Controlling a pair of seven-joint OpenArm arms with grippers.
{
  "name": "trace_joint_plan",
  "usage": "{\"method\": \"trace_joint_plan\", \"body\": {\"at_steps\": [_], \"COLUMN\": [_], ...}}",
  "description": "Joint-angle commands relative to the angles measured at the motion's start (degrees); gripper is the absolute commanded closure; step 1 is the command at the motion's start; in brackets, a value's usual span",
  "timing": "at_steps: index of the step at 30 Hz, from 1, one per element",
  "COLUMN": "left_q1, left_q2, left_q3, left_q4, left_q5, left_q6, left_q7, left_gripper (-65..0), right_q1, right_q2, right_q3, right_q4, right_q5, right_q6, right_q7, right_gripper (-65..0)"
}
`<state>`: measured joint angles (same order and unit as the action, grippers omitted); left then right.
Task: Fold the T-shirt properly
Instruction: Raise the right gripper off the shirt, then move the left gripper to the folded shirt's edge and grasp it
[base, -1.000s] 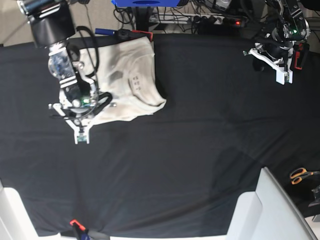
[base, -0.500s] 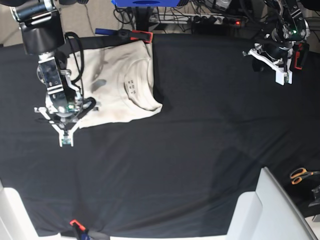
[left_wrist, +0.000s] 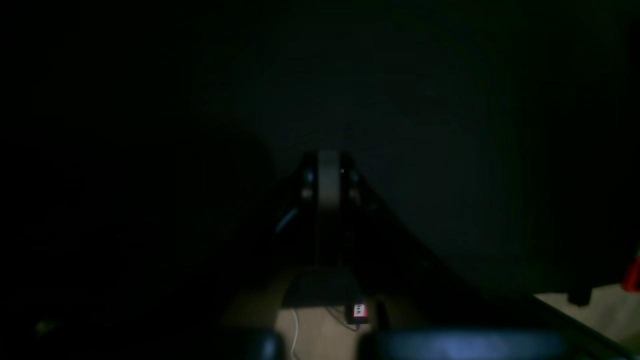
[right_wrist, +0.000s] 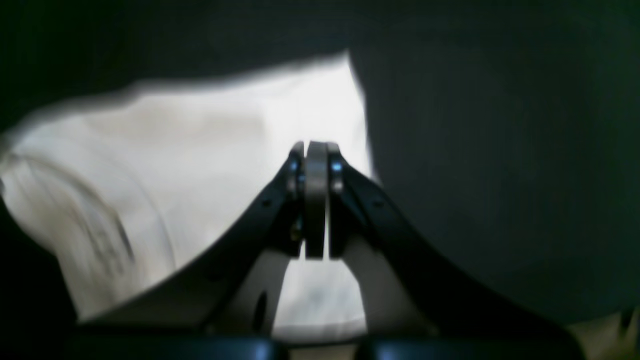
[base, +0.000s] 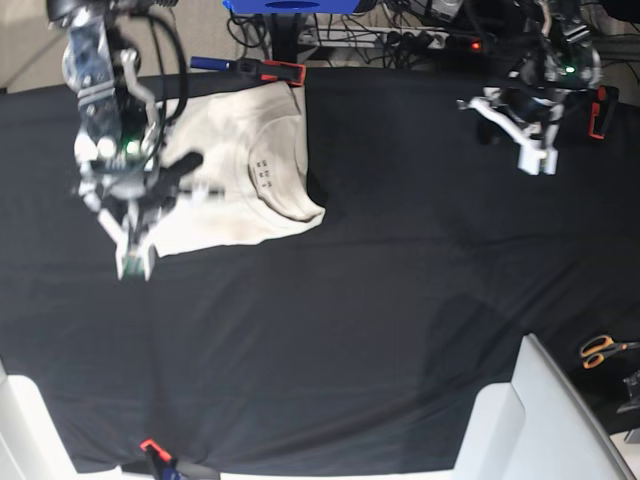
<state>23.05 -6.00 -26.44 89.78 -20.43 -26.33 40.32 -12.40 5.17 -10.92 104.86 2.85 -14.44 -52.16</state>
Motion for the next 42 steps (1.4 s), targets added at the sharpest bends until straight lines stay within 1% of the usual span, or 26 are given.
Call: {"method": "trace_joint_plan", "body": {"at_steps": [1, 3, 5, 7, 8, 9, 10, 12, 14, 15, 16, 17, 18, 19, 21, 23, 26, 28, 31, 34, 38, 42], "left_q1": [-0.15, -0.94, -1.20, -1.73, -1.82, -2.26, -2.96, -3.75, -4.37, -5.16, -5.86, -6.39, -7.44, -8.41, -9.91, -10.87, -11.40, -11.49, -11.93, -13.16, -14.30, -16.32], "left_q2": [-0.46, 0.15, 0.59, 0.15, -0.02, -0.46, -0.90, -1.43, -1.52, -1.52, -1.52, -1.43, -1.43, -1.43, -1.34, -1.08, -0.64, 0.15, 0.33, 0.59, 1.12, 2.62], "left_q3": [1.16, 3.53, 5.64, 7.32, 7.84, 8.19, 8.99, 10.57, 12.77, 14.00, 14.88, 15.93, 17.34, 18.48, 20.85, 22.17, 22.70, 22.70, 22.96, 25.51, 26.39, 26.66], "left_q4": [1.08, 1.17, 1.26, 1.26, 1.08, 1.08, 0.99, 0.55, -0.41, -1.21, -2.52, -4.46, -6.57, -8.33, -12.19, -14.39, -16.68, -17.56, -18.52, -19.84, -21.16, -22.74], "left_q5": [-1.16, -2.56, -6.34, -11.53, -14.26, -16.72, -19.18, -22.96, -25.95, -27.79, -29.64, -31.57, -33.60, -35.18, -37.64, -37.99, -37.99, -37.99, -37.90, -37.38, -32.37, -27.62], "left_q6": [-0.27, -0.27, -0.27, -0.35, -0.44, -0.44, -0.44, -0.44, -0.44, -0.53, -0.62, -0.62, -0.88, -2.02, -5.81, -8.00, -9.50, -9.85, -9.94, -9.94, -9.85, -9.85], "left_q7": [-0.80, -0.53, -0.10, 2.72, 3.86, 4.30, 4.30, 4.39, 4.39, 4.39, 4.39, 4.39, 4.21, 4.21, 4.12, 4.12, 4.04, 4.04, 4.04, 4.04, 3.95, 3.95], "left_gripper": [0.0, 0.0, 0.0, 0.0, -4.1, -11.0, -20.1, -35.4, -47.2, -51.7, -54.8, -55.9, -55.8, -55.6, -55.6, -55.6, -55.6, -55.6, -55.6, -55.6, -55.6, -55.6], "right_q1": [0.58, -0.12, -0.65, -1.44, -1.71, -1.79, -2.23, -2.85, -3.02, -3.11, -3.46, -3.73, -3.82, -3.82, -3.90, -4.26, -4.61, -4.70, -4.70, -4.70, -4.70, -4.78], "right_q2": [-0.20, -0.38, -0.20, -0.11, -0.03, 0.06, 0.41, 0.76, 0.76, 0.76, 0.76, 0.76, 0.76, 0.76, 0.76, 0.76, 0.76, 0.76, 0.76, 0.76, 0.76, 0.76], "right_q3": [1.03, 2.35, 3.49, 4.37, 4.63, 4.72, 4.98, 4.54, 4.63, 4.63, 4.54, 4.46, 4.46, 4.37, 4.37, 4.37, 4.37, 4.37, 4.37, 4.37, 4.37, 4.37], "right_q4": [0.68, -0.81, -2.31, -3.28, -3.63, -3.63, -3.63, -3.63, -3.63, -3.63, -3.63, -3.63, -3.63, -3.63, -3.72, -3.72, -3.72, -3.72, -3.72, -3.72, -3.72, -3.72], "right_q5": [-0.43, -0.43, -0.43, -0.43, -0.43, -0.43, -0.43, -0.43, -0.43, -0.43, -0.43, -0.43, -0.43, -0.43, -0.43, -0.43, -0.43, -0.43, -0.43, -0.43, -0.43, -0.43], "right_q6": [-0.20, -0.11, -0.11, -0.11, -0.03, -0.03, -0.03, -0.03, -0.03, -0.03, -0.03, -0.03, -0.03, -0.03, -0.03, -0.03, -0.03, -0.03, -0.03, -0.03, -0.03, -0.03], "right_q7": [1.48, 2.71, 4.12, 4.73, 5.00, 5.00, 5.00, 5.52, 5.88, 5.96, 5.96, 6.05, 6.05, 6.05, 6.05, 6.05, 6.05, 6.14, 6.14, 6.14, 6.14, 6.14], "right_gripper": [-0.2, -0.2, -0.2, -0.2, -0.2, -0.2, -0.2, -0.2, -0.2, -0.2, -0.2, -0.2, -0.2, -0.2, -0.2, -0.2, -0.2, -0.2, -0.2, -0.2, -0.2, -0.2]}}
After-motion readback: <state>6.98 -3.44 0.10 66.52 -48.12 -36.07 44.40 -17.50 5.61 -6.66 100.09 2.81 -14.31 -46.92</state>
